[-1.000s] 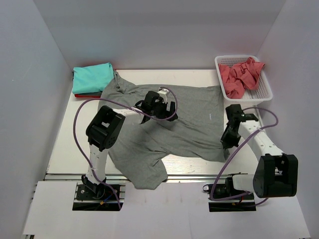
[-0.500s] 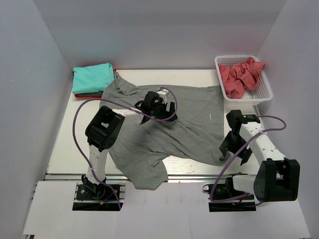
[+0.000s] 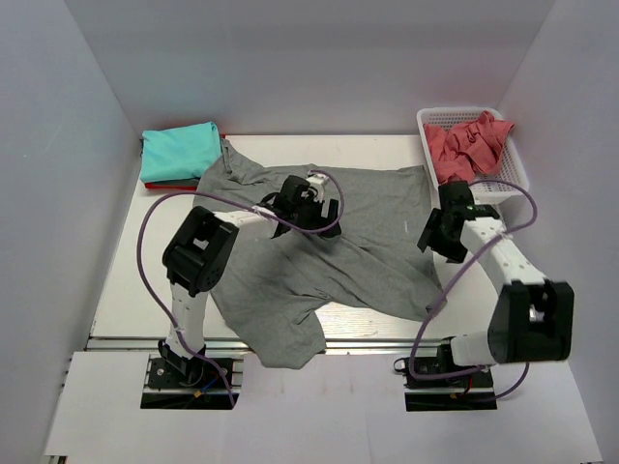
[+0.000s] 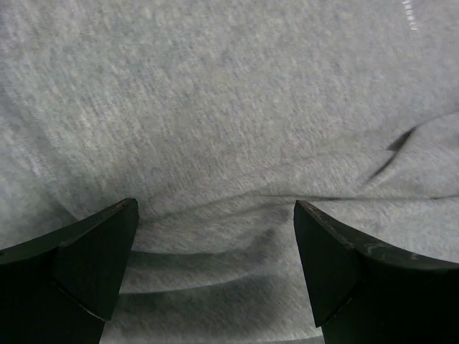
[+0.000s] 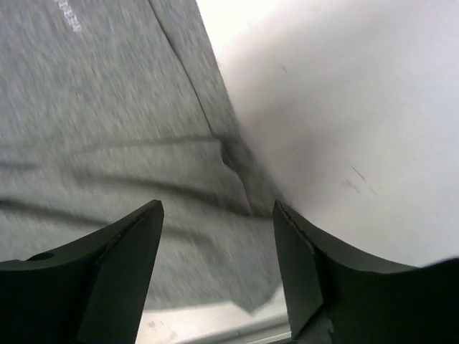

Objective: Fold and stack the t-shirts
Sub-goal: Flatten out the tshirt

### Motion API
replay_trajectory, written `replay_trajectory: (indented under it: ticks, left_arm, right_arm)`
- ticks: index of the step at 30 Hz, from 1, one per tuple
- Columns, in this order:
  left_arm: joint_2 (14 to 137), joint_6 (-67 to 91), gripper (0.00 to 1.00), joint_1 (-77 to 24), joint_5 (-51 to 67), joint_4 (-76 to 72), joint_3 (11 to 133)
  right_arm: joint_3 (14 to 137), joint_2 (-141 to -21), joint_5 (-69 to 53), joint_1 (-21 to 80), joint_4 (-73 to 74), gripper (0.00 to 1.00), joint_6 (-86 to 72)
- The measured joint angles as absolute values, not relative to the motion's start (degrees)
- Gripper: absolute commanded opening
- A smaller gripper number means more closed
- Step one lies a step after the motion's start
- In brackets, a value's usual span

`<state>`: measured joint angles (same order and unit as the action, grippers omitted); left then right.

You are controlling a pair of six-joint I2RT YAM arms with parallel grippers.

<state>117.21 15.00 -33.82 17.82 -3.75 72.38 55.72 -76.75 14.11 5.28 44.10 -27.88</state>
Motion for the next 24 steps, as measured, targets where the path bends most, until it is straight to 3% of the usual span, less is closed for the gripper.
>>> replay_trajectory:
  ticks: [2, 14, 24]
  left_arm:
    - [117.0, 14.6, 1.00, -33.8, 16.2, -1.5, 73.2]
    - [116.1, 13.8, 1.00, -29.3, 3.4, 9.3, 78.6]
    - [115.8, 13.4, 1.00, -22.6, 0.1, 12.4, 83.0]
  right_arm:
    - [55.9, -80.9, 13.2, 5.3, 40.1, 0.59, -26.8]
    - [69.6, -107.1, 9.2, 5.3, 28.8, 0.35, -24.4]
    - [94.2, -123.2, 17.1, 7.0, 45.2, 0.31, -32.5]
